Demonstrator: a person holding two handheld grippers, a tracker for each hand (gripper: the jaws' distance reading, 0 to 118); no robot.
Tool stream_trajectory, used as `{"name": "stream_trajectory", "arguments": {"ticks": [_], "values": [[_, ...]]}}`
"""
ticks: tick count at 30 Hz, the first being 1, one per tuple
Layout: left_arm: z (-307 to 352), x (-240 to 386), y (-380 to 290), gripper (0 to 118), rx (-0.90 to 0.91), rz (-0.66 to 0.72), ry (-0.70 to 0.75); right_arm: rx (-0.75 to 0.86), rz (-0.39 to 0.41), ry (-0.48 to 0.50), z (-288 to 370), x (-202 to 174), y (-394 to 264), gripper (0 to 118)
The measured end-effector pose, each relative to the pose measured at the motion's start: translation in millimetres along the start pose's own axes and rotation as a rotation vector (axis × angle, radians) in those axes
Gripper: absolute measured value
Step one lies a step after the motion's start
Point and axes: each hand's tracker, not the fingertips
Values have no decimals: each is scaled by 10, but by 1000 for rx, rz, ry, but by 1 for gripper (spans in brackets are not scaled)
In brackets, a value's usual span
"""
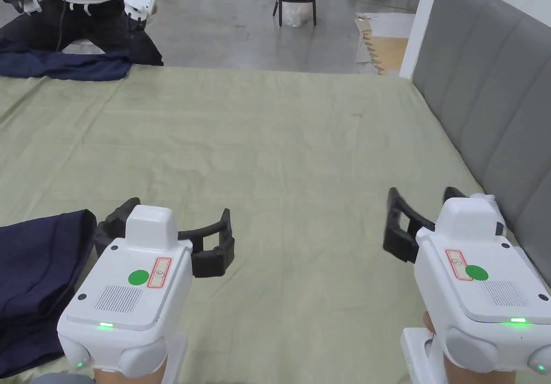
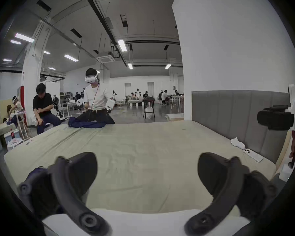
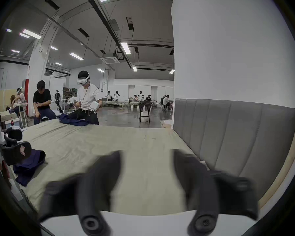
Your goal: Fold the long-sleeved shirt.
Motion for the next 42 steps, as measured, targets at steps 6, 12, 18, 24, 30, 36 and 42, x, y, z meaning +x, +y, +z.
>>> {"name": "stream_trajectory", "arguments": {"ticks": [6,12,18,24,30,36,42], "values": [[-37,-69,63,111,-16,13,-4,24,-6,-8,-14,-96,78,118],[-18,-102,122,111,-2,21,-1,28,17,-1,-14,-131,75,118],[-9,-114,139,111,-6,27,-13,21,-5,-8,-31,-82,67,118],[3,-91,153,111,5,11,-16,21,7,-7,-65,-90,107,118],[52,-84,153,111,18,17,-16,20,11,1,-35,-104,92,118],[43,-83,152,111,20,10,-7,19,11,-7,-48,-102,78,118],[39,-79,167,111,21,21,-9,18,10,-15,-36,-88,75,118]]}}
